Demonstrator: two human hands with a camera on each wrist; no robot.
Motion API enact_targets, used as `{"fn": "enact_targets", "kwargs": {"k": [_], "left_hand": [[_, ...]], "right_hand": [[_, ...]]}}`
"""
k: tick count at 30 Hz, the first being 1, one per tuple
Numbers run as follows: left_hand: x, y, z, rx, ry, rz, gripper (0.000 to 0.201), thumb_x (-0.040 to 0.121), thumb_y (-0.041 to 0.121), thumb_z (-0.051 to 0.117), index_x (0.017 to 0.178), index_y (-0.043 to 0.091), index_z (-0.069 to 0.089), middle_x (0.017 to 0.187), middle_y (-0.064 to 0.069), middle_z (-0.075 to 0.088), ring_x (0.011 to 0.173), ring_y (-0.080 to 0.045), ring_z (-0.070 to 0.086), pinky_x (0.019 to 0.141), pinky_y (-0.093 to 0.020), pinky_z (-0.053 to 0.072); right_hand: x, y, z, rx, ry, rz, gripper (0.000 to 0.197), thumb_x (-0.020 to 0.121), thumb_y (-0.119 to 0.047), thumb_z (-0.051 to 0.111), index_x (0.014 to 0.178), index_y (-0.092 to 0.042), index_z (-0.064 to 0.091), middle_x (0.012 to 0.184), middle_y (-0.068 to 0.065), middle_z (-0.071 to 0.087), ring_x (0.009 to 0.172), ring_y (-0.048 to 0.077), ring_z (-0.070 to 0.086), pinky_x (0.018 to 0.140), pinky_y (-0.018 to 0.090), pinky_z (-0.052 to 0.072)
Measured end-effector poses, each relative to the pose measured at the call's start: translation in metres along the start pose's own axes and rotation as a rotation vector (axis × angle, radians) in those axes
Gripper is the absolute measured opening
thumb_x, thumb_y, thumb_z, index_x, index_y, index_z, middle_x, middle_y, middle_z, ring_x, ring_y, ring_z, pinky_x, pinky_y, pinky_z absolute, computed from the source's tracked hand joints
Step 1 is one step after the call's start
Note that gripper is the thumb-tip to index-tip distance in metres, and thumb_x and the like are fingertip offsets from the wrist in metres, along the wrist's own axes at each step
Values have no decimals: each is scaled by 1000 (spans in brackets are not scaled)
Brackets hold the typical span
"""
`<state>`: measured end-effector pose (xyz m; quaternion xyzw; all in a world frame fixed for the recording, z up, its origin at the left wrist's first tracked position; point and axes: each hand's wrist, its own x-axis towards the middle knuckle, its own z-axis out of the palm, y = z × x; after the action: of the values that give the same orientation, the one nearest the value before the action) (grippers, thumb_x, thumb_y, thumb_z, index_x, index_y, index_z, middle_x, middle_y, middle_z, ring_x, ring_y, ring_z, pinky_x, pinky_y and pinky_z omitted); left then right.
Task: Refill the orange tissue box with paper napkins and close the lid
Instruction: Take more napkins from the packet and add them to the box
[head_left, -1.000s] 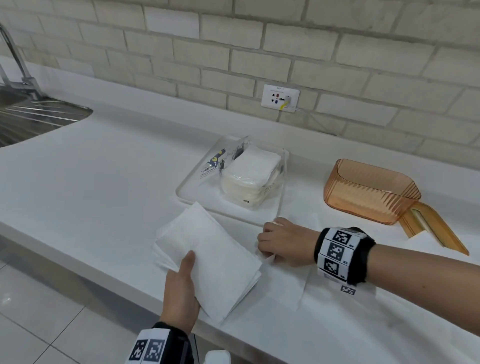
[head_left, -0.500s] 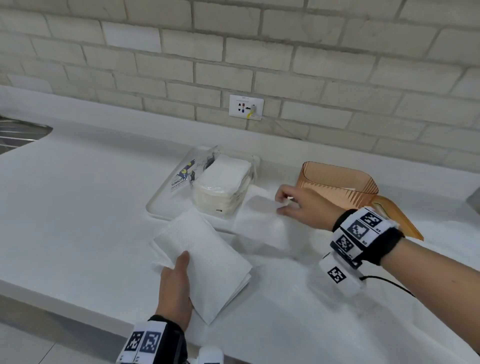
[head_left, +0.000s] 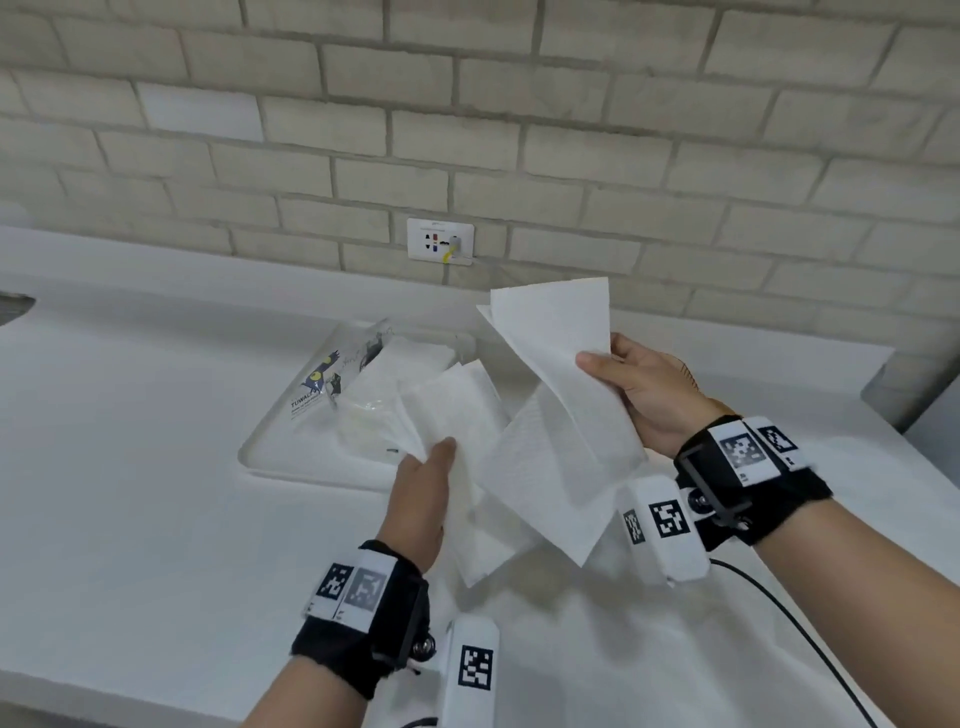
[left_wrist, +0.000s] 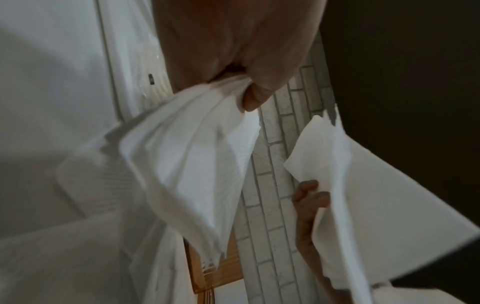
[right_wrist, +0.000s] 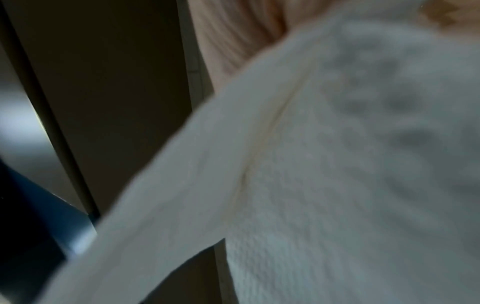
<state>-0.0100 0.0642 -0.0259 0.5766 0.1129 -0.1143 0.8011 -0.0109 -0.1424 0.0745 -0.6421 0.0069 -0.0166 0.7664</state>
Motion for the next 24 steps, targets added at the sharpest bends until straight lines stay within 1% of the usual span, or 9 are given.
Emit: {"fn": "enact_targets", "kwargs": {"k": [3, 7, 10, 13, 15, 17, 20, 22, 24], "left_hand": [[2, 11, 12, 29, -97, -7, 35, 96, 23, 53, 126, 5, 53, 115, -12, 66, 104, -31, 64, 88, -43, 52], [-10, 21, 38, 17, -350, 3, 30, 97, 21, 50, 125, 12, 57, 114, -7, 70, 106, -25, 66, 91, -39, 51], [-17, 22, 57, -14, -479, 19, 35, 95, 23, 51, 127, 11, 57, 118, -5, 69, 109, -21, 65, 94, -37, 50], [-19, 20, 67, -62, -549, 28, 41, 88, 30, 53, 125, 13, 58, 119, -6, 69, 110, -21, 65, 96, -38, 50], [-18, 17, 71, -26, -563, 70, 36, 88, 32, 58, 121, 19, 59, 119, -3, 69, 110, -20, 65, 95, -37, 51], [-14, 12, 76, 37, -542, 105, 27, 87, 29, 64, 113, 24, 64, 117, -1, 70, 109, -20, 66, 95, -39, 51], [-7, 3, 85, 79, -488, 95, 19, 94, 22, 58, 110, 16, 67, 115, -7, 71, 106, -25, 67, 94, -43, 51], [-2, -2, 90, 67, -462, 78, 22, 97, 16, 51, 112, 12, 65, 111, -7, 72, 103, -25, 68, 91, -41, 52], [3, -7, 94, 46, -434, 60, 23, 98, 13, 47, 116, 12, 62, 110, -5, 72, 102, -23, 68, 88, -37, 53]], "right_hand": [[0, -11, -5, -57, -65, -20, 16, 89, -2, 54, 103, -10, 54, 87, 4, 71, 68, 13, 69, 61, 24, 57], [4, -13, -5, -371, -111, -102, 11, 87, -1, 59, 89, -10, 52, 85, 5, 65, 65, 12, 63, 61, 21, 53], [13, -5, -5, -476, -73, -156, 13, 87, -1, 59, 85, -11, 51, 86, 3, 64, 71, 15, 60, 66, 26, 49], [21, -2, -7, -503, -19, -218, 16, 87, -1, 60, 83, -14, 50, 81, -6, 64, 68, 7, 60, 67, 23, 48], [25, -1, -10, -522, -8, -245, 16, 86, -3, 61, 85, -16, 52, 84, -10, 66, 74, 6, 61, 72, 25, 49], [29, 0, -14, -530, 14, -255, 19, 86, -4, 61, 85, -22, 54, 90, -6, 68, 82, 12, 63, 77, 31, 50], [35, 0, -20, -535, 109, -267, 24, 85, -7, 62, 81, -30, 56, 97, 4, 69, 88, 24, 65, 81, 39, 51], [37, -6, -28, -504, 190, -281, 26, 85, -6, 62, 78, -30, 56, 97, 7, 68, 86, 26, 65, 76, 36, 52], [38, -16, -41, -452, 263, -294, 26, 87, -4, 61, 78, -28, 53, 94, 5, 67, 76, 19, 64, 68, 27, 51]]}}
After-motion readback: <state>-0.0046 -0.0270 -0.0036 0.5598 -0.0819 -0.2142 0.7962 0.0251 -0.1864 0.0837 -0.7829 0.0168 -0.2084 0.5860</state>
